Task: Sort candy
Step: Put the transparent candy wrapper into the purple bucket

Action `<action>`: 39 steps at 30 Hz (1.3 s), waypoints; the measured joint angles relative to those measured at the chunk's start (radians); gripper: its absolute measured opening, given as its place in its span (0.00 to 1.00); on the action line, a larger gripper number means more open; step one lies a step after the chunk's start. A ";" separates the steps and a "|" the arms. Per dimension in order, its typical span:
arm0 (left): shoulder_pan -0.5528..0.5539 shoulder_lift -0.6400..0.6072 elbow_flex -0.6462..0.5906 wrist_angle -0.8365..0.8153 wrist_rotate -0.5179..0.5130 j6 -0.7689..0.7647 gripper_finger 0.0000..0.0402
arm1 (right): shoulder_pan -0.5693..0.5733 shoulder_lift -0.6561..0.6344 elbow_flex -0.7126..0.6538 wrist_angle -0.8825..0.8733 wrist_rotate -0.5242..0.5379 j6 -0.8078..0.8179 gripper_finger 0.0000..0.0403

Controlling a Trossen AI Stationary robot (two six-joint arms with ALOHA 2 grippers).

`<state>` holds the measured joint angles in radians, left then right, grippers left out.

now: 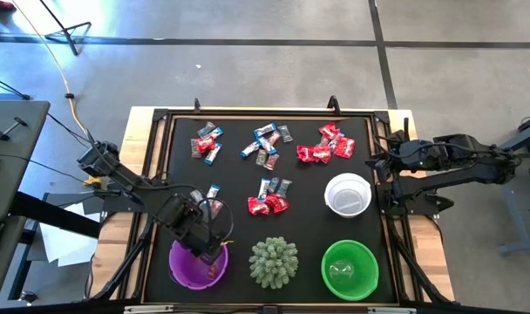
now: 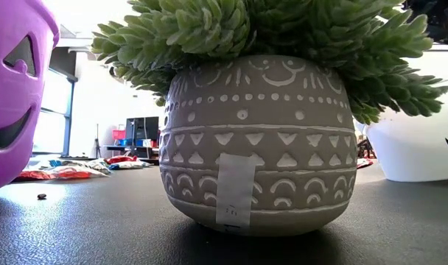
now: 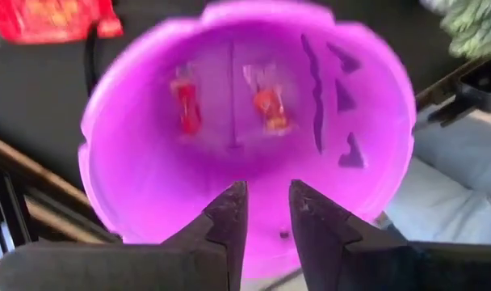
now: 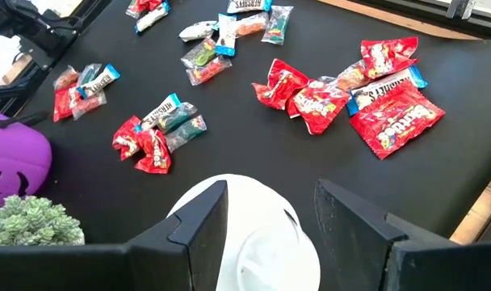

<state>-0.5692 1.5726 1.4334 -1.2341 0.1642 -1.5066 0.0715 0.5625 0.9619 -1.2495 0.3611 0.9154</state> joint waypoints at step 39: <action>0.799 -0.100 -0.093 -0.214 -0.547 1.038 0.25 | 0.000 0.000 0.000 -0.004 0.072 0.211 0.45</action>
<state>0.2294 1.4731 1.3406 -1.4477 -0.3831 -0.4689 0.0717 0.5627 0.9619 -1.2532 0.4332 1.1263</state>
